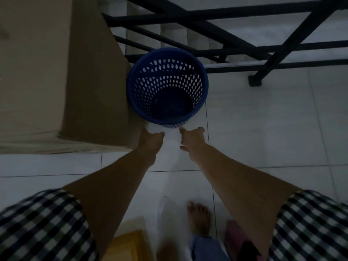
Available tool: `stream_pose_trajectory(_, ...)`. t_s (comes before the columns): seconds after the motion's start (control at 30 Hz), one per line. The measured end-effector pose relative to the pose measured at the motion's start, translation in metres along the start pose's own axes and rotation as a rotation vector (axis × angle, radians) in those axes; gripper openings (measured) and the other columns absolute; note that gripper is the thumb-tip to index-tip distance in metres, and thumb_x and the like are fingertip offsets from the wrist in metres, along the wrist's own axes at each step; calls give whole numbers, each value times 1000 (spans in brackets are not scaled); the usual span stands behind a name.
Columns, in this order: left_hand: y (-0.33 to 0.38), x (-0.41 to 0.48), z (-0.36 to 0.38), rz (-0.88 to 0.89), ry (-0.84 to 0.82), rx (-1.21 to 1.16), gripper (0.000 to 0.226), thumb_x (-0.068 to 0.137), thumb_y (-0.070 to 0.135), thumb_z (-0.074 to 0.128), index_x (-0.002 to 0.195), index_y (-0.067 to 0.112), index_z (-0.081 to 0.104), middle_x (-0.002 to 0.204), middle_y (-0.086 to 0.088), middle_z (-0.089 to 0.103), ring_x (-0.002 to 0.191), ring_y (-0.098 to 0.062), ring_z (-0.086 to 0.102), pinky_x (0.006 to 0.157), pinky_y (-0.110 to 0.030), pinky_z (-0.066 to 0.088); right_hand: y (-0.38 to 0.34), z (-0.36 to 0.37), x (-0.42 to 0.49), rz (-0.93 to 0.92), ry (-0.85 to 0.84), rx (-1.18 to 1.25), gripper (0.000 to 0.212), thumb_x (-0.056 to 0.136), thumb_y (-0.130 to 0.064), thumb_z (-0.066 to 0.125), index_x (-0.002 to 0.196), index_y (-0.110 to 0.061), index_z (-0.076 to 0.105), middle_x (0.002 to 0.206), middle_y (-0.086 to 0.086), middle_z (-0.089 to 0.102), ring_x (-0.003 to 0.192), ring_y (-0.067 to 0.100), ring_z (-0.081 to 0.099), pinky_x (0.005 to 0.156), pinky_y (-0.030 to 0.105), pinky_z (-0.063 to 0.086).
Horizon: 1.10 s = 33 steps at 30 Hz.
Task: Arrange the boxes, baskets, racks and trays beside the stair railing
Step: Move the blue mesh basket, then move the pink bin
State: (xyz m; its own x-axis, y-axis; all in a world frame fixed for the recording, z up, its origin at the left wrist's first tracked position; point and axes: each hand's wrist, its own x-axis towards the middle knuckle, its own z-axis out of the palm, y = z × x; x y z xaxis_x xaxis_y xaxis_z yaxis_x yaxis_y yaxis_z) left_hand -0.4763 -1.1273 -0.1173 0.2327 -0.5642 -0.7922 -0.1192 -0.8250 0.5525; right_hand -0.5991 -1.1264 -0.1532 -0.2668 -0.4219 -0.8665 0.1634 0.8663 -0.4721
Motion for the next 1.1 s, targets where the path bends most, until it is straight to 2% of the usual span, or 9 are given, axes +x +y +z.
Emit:
stream_pose_trajectory(0.03, -6, -12, 0, 40, 14, 63, 64, 95, 22, 63, 149, 13, 31, 139, -5, 45, 120, -25, 50, 107, -40, 41, 6, -8, -12, -20, 23, -65, 91, 93, -41, 66, 157, -17, 5, 147, 16, 44, 116, 31, 58, 92, 47, 56)
stream_pose_trajectory(0.1, -16, -39, 0, 126, 11, 254, 77, 95, 24, 62, 154, 6, 16, 153, -11, 32, 136, -28, 37, 115, -38, 31, 23, -26, -35, -88, 63, -211, 88, 95, -42, 62, 157, -15, 6, 150, 17, 41, 124, 33, 53, 103, 42, 48)
stream_pose_trajectory(0.17, -31, -64, -2, 171, -9, 470, 82, 95, 31, 61, 155, 6, 11, 157, -14, 24, 141, -29, 30, 116, -35, 26, 42, -43, -63, -158, 85, -331, 83, 97, -42, 59, 157, -14, 9, 151, 17, 39, 129, 33, 49, 100, 36, 43)
stream_pose_trajectory(0.3, -59, -125, -8, 288, -48, 848, 79, 96, 40, 54, 156, 16, 9, 155, -16, 28, 139, -32, 33, 110, -41, 33, 88, -80, -121, -248, 173, -517, 79, 96, -44, 59, 155, -14, 16, 148, 17, 38, 131, 35, 45, 101, 40, 43)
stream_pose_trajectory(0.5, -120, -221, -13, 401, -159, 1110, 76, 96, 48, 49, 156, 22, 11, 155, -13, 27, 137, -32, 36, 106, -43, 37, 179, -133, -208, -246, 284, -617, 76, 94, -45, 60, 152, -14, 22, 148, 17, 37, 133, 36, 38, 105, 51, 42)
stream_pose_trajectory(0.7, -212, -282, 9, 370, -296, 1232, 75, 97, 49, 49, 156, 21, 13, 156, -10, 26, 137, -31, 37, 107, -42, 38, 295, -179, -259, -128, 372, -518, 75, 92, -45, 60, 151, -15, 26, 148, 13, 37, 133, 33, 40, 106, 49, 40)
stream_pose_trajectory(0.87, -278, -296, 39, 307, -436, 1214, 79, 96, 51, 50, 157, 21, 11, 157, -12, 24, 140, -32, 33, 111, -41, 34, 368, -218, -263, -36, 522, -437, 56, 91, -41, 62, 134, -13, 39, 130, 13, 46, 118, 34, 47, 96, 50, 48)
stream_pose_trajectory(1.0, -319, -291, 76, 259, -518, 1137, 84, 94, 58, 49, 157, 20, 8, 160, -11, 19, 144, -29, 25, 114, -38, 25, 408, -258, -242, -21, 683, -327, 57, 92, -37, 59, 139, -12, 39, 137, 16, 41, 122, 35, 43, 100, 51, 45)
stream_pose_trajectory(1.1, -339, -283, 108, 228, -541, 1040, 90, 91, 66, 45, 157, 19, 5, 161, -10, 14, 146, -27, 22, 117, -38, 22, 424, -290, -217, 4, 772, -184, 66, 93, -46, 58, 142, -10, 35, 143, 15, 36, 127, 37, 39, 101, 52, 43)
